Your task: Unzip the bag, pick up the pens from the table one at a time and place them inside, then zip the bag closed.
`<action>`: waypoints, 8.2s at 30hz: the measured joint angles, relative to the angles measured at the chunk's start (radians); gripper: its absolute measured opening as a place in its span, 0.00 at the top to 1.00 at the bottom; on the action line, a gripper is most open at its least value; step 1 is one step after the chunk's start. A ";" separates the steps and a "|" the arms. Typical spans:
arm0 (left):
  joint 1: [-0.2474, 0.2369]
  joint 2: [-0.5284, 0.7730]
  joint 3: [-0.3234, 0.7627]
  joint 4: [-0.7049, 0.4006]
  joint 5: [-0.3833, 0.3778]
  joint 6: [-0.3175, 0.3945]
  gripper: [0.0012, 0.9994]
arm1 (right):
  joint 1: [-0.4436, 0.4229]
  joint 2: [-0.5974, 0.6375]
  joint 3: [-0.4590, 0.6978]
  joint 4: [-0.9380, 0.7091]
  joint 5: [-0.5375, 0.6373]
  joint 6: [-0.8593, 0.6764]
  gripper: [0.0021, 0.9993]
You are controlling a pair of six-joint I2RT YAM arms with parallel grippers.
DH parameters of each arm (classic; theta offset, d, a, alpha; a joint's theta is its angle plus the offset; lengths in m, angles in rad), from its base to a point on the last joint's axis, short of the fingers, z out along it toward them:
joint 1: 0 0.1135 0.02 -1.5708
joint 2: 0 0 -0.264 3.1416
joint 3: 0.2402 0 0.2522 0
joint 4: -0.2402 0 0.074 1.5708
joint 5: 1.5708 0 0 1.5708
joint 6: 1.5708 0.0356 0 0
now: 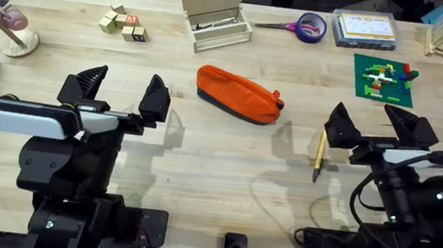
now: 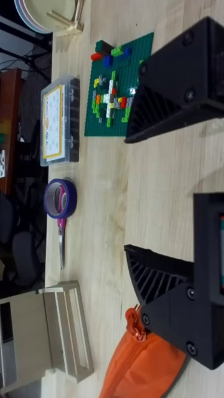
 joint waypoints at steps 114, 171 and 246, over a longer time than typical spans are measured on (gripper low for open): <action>0.000 1.480 1.099 -0.538 0.697 1.079 0.01 | 0.000 0.671 1.024 -0.737 -0.019 -0.064 0.00; -0.059 1.710 1.100 -0.550 0.776 1.268 0.01 | 0.000 0.671 1.024 -0.737 -0.019 -0.064 0.00; -0.053 1.711 1.100 -0.572 0.778 1.249 0.96 | 0.000 0.927 1.024 -0.757 -0.353 0.410 0.00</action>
